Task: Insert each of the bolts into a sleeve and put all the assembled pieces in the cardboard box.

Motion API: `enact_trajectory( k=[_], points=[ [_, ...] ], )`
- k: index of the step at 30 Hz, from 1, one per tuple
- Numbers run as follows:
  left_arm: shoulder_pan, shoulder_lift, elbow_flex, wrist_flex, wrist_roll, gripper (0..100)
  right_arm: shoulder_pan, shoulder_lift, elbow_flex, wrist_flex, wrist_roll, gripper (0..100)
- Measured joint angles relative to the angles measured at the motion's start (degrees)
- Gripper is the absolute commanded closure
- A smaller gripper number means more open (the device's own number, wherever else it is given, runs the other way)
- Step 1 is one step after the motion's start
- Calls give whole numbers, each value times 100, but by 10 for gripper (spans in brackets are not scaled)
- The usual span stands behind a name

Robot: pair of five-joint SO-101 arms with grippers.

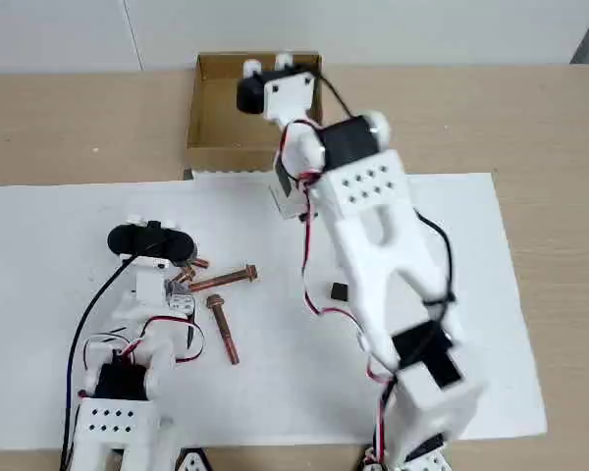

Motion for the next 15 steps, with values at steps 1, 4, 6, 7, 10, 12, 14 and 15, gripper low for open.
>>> enact_trajectory(
  k=[1,4,6,7,10,12,14,15],
  points=[
    [0,0,0,0,0,988,0,-193,0,9,0,995],
    [0,0,-246,53,0,953,0,-818,325,18,-105,995],
    [0,9,-668,193,0,915,0,-1284,686,53,-431,995],
    [0,9,-905,308,0,904,0,-1547,879,62,-633,995],
    [0,9,-1600,615,0,903,26,-2549,1653,70,-1020,995],
    [0,114,-2048,870,0,903,9,-3218,2277,70,-1090,995],
    [0,360,-2470,1169,0,903,114,-3815,2927,35,-1108,995],
    [0,510,-2673,1284,0,903,211,-4114,3262,-9,-1125,995]
  ],
)
